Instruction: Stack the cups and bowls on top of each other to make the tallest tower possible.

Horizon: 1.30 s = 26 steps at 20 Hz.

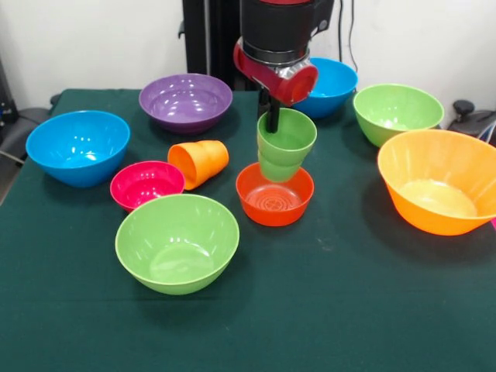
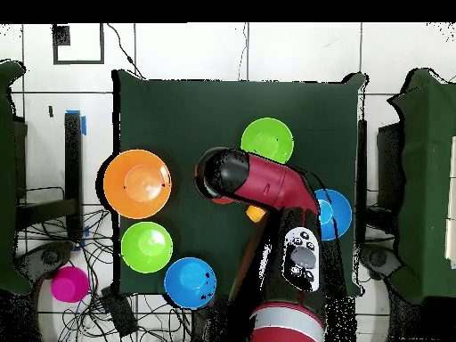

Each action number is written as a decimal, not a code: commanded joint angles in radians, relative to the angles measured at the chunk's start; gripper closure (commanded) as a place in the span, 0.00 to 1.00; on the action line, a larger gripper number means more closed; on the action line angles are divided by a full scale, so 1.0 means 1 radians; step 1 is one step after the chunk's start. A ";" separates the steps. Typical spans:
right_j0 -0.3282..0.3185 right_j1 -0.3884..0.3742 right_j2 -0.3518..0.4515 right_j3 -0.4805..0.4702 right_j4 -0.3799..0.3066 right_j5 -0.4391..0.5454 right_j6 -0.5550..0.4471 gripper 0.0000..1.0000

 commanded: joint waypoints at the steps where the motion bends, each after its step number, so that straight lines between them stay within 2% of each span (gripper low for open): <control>1: -0.014 0.040 0.072 0.049 -0.053 -0.014 0.002 1.00; 5: -0.018 0.074 0.082 0.070 -0.055 -0.077 0.010 1.00; 9: -0.023 0.094 0.092 0.088 -0.048 -0.100 0.017 1.00; 26: -0.027 0.104 0.102 0.115 -0.027 -0.103 0.022 1.00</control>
